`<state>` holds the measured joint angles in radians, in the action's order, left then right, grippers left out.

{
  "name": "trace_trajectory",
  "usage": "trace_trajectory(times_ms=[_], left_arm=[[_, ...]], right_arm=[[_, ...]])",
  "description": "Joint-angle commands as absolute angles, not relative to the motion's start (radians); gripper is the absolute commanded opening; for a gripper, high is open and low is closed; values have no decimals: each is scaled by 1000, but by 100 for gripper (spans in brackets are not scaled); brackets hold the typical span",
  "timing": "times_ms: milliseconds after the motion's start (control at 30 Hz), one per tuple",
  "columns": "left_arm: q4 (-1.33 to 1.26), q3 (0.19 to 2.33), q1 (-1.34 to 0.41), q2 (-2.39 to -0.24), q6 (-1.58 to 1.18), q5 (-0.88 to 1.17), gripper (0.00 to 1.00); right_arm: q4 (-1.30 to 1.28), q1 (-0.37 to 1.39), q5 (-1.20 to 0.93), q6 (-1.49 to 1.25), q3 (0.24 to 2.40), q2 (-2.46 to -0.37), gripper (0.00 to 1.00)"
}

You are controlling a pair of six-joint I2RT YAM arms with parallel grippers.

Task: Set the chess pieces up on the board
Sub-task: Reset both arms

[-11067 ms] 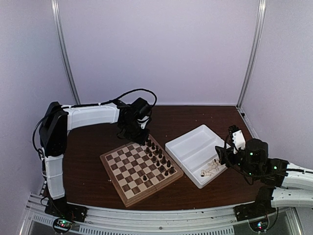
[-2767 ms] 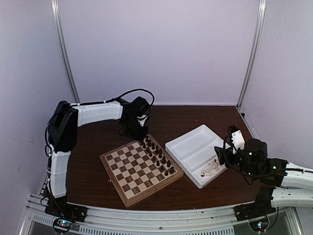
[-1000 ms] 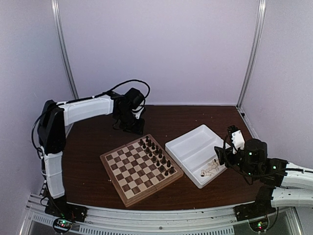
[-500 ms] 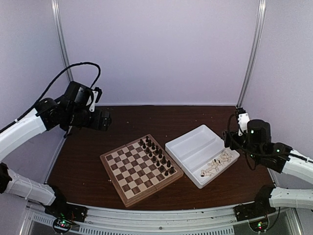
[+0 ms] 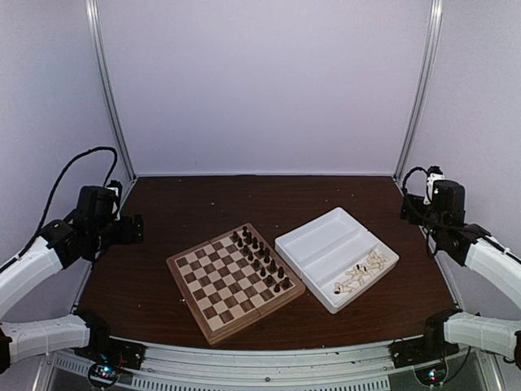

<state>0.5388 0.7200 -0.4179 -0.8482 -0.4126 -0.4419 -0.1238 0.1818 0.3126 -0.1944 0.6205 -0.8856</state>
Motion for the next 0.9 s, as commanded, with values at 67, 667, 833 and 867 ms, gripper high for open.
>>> trace_trajectory(times_ms=[67, 667, 833, 867], left_arm=[[228, 582, -391, -867, -276, -527, 98], [-633, 319, -183, -1289, -66, -464, 98], [-792, 341, -142, -1431, 11, -378, 97], [-829, 335, -119, -1456, -23, -337, 98]], right_arm=[[380, 175, 90, 102, 340, -909, 93], [958, 43, 107, 50, 389, -1563, 98], [923, 43, 101, 53, 395, -1553, 100], [916, 43, 98, 50, 399, -1552, 100]])
